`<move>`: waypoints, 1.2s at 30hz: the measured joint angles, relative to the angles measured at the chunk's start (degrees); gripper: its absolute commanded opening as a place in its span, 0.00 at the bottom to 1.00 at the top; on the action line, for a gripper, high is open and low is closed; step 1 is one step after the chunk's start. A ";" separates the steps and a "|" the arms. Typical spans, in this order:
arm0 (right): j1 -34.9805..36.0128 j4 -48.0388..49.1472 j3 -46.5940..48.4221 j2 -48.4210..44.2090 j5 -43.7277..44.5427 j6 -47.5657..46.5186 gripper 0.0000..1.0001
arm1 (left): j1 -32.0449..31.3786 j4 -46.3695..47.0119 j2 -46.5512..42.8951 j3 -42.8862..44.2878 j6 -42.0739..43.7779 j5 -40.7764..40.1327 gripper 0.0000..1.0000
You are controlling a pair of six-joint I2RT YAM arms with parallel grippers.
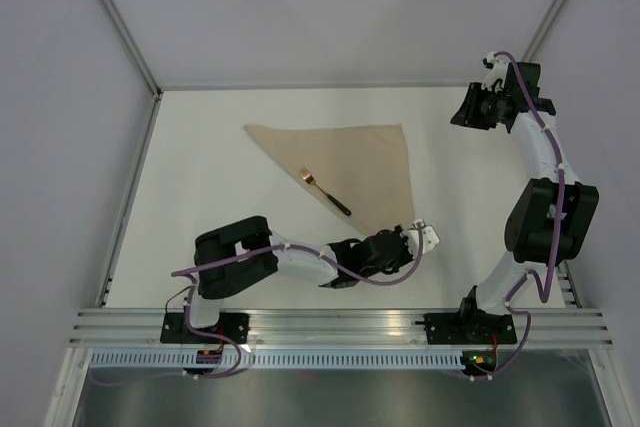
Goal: Fold the napkin, place the utensils inside, and roll it up
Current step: Fold the napkin
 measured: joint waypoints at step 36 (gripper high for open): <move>0.00 -0.02 0.00 0.00 -0.11 0.02 0.34 | 35.91 0.00 -13.94 -12.68 -38.58 9.99 0.02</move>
